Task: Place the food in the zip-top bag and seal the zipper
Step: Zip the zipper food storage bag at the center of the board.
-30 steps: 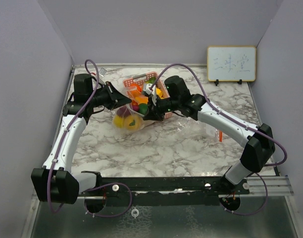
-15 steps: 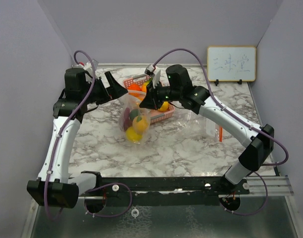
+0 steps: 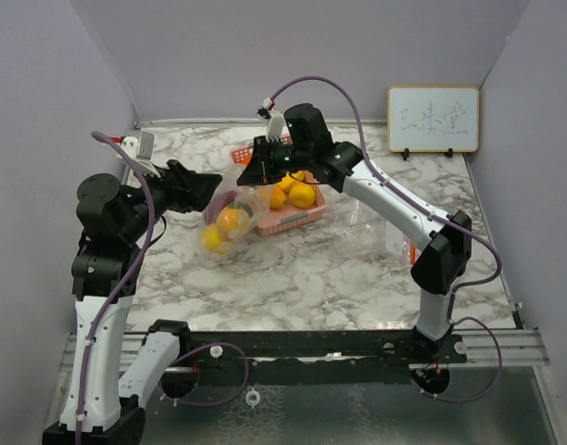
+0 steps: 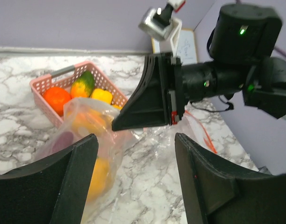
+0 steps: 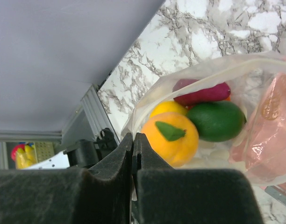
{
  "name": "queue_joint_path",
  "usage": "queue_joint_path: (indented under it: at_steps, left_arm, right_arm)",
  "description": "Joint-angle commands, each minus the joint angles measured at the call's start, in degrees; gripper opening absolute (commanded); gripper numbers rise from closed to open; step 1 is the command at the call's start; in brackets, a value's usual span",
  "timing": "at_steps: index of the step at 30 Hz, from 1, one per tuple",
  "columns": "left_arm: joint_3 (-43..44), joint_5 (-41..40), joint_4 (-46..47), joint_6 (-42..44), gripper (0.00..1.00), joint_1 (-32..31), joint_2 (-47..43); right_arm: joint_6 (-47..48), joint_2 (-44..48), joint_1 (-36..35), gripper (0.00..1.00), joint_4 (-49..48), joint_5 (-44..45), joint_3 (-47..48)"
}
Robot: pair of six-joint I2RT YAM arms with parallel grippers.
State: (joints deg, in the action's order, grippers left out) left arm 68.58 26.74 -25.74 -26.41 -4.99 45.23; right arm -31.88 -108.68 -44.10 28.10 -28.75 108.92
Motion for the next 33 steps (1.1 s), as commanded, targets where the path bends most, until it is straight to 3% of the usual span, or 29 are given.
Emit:
queue_joint_path:
  at_steps: [1,4,13,24,33]
  left_arm:
    - [-4.3,-2.3,-0.2,6.0,0.65,0.0,0.0]
    - [-5.9,-6.1,0.1,11.3,0.60,-0.1,0.5]
    - [-7.1,-9.5,4.7,23.6,0.62,-1.8,2.6]
    - [-9.2,-22.2,11.0,30.1,0.64,-17.6,6.3]
    - [-15.4,-32.0,16.9,31.6,0.62,-22.7,6.5]
  right_arm:
    - [-6.6,-3.8,-0.1,0.02,2.8,0.1,8.0]
    - [-8.3,-5.7,-0.1,0.02,3.2,-1.1,10.7]
    - [-9.4,-8.2,0.4,0.02,5.0,-1.9,14.1]
    - [-10.8,-12.3,2.1,0.02,5.8,-3.5,19.6]
    - [-10.6,-13.1,2.8,0.02,6.2,-5.7,20.8]
